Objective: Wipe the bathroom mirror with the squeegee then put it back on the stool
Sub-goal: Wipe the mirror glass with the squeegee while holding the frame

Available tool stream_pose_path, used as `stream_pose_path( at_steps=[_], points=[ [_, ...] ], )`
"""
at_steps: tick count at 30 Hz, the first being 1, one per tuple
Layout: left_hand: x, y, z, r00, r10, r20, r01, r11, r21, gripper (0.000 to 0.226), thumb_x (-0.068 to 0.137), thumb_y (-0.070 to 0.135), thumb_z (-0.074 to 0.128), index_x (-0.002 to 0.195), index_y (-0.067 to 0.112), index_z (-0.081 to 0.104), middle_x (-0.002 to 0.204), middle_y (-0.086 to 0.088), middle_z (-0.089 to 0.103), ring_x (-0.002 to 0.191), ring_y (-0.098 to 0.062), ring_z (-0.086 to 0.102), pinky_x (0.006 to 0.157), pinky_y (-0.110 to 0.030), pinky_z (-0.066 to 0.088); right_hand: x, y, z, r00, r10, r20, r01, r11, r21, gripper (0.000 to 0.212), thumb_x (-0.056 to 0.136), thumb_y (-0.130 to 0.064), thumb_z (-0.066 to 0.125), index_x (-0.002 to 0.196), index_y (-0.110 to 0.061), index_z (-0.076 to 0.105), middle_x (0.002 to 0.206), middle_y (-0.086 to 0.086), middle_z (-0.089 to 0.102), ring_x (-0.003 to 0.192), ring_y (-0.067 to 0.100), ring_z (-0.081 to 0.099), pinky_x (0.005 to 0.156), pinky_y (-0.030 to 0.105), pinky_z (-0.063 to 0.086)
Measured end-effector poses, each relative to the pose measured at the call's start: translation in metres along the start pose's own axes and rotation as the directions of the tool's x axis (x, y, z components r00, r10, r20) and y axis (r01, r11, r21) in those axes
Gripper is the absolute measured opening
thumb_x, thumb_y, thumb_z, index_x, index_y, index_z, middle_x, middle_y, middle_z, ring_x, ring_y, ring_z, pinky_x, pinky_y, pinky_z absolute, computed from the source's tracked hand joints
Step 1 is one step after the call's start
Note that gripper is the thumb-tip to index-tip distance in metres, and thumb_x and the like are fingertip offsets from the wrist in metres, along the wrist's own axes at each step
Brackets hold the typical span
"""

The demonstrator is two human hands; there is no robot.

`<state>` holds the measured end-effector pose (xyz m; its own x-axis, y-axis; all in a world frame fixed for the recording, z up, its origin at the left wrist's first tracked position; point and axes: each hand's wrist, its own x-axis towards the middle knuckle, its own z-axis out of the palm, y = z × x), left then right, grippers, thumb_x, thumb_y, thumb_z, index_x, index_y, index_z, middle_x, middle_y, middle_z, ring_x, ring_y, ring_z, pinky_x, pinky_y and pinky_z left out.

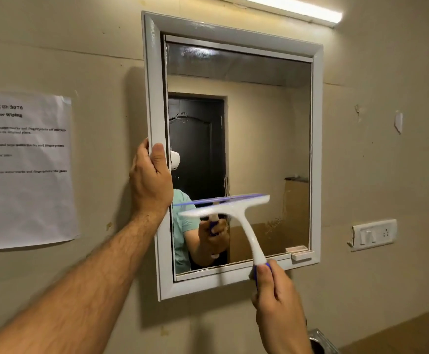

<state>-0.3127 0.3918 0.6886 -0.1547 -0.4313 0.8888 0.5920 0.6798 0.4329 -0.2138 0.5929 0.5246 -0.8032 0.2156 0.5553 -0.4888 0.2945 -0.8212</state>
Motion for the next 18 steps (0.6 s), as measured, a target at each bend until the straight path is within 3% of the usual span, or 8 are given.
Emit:
stream_pose_path(
  at_steps=[5, 10, 13, 15, 18],
  points=[
    [-0.001, 0.005, -0.003, 1.0, -0.003, 0.006, 0.003, 1.0, -0.006, 0.045, 0.102, 0.036, 0.033, 0.113, -0.002, 0.053, 0.101, -0.016, 0.063, 0.088, -0.028, 0.056, 0.066, -0.01, 0.029, 0.019, -0.013, 0.009, 0.995, -0.099, -0.025, 0.099, 0.995, -0.01, 0.027, 0.096, -0.048, 0.037, 0.08, -0.031, 0.051, 0.063, -0.016, 0.056, 0.055, 0.003, 0.048, 0.047, 0.02, 0.04],
    [-0.005, 0.007, -0.005, 0.999, -0.05, 0.004, 0.05, 0.999, 0.012, 0.046, 0.101, 0.042, 0.033, 0.103, 0.003, 0.057, 0.096, -0.011, 0.065, 0.081, -0.023, 0.055, 0.063, -0.018, 0.031, -0.011, 0.023, 0.016, 0.998, 0.041, 0.04, -0.043, 0.997, 0.059, 0.028, 0.096, -0.049, 0.036, 0.084, -0.03, 0.053, 0.059, -0.003, 0.046, 0.051, 0.01, 0.04, 0.051, 0.033, 0.037],
    [-0.016, 0.005, -0.007, 0.99, -0.144, 0.008, 0.144, 0.99, 0.014, 0.045, 0.097, 0.053, 0.034, 0.081, 0.015, 0.054, 0.07, 0.006, 0.057, 0.058, -0.006, 0.048, 0.05, -0.009, 0.031, -0.034, 0.041, 0.013, 0.991, 0.121, 0.057, -0.125, 0.99, 0.068, 0.046, 0.081, -0.066, 0.034, 0.084, -0.024, 0.054, 0.057, -0.003, 0.043, 0.049, 0.009, 0.039, 0.051, 0.029, 0.035],
    [-0.023, 0.002, -0.007, 0.982, -0.188, 0.019, 0.188, 0.982, -0.008, 0.049, 0.095, 0.058, 0.034, 0.076, 0.018, 0.054, 0.063, 0.012, 0.052, 0.055, -0.001, 0.048, 0.045, -0.003, 0.03, -0.038, 0.042, 0.01, 0.991, 0.126, 0.046, -0.129, 0.988, 0.089, 0.055, 0.07, -0.074, 0.035, 0.085, -0.024, 0.053, 0.051, -0.004, 0.042, 0.045, 0.009, 0.039, 0.05, 0.03, 0.034],
    [-0.025, -0.003, -0.007, 0.975, -0.221, 0.032, 0.222, 0.975, -0.018, 0.053, 0.092, 0.064, 0.032, 0.077, 0.019, 0.056, 0.066, 0.009, 0.055, 0.059, -0.004, 0.05, 0.044, -0.005, 0.03, -0.024, 0.025, 0.007, 0.995, 0.092, 0.027, -0.095, 0.984, 0.152, 0.04, 0.08, -0.07, 0.039, 0.092, -0.034, 0.053, 0.051, -0.002, 0.043, 0.046, 0.015, 0.04, 0.052, 0.033, 0.035]
  ],
)
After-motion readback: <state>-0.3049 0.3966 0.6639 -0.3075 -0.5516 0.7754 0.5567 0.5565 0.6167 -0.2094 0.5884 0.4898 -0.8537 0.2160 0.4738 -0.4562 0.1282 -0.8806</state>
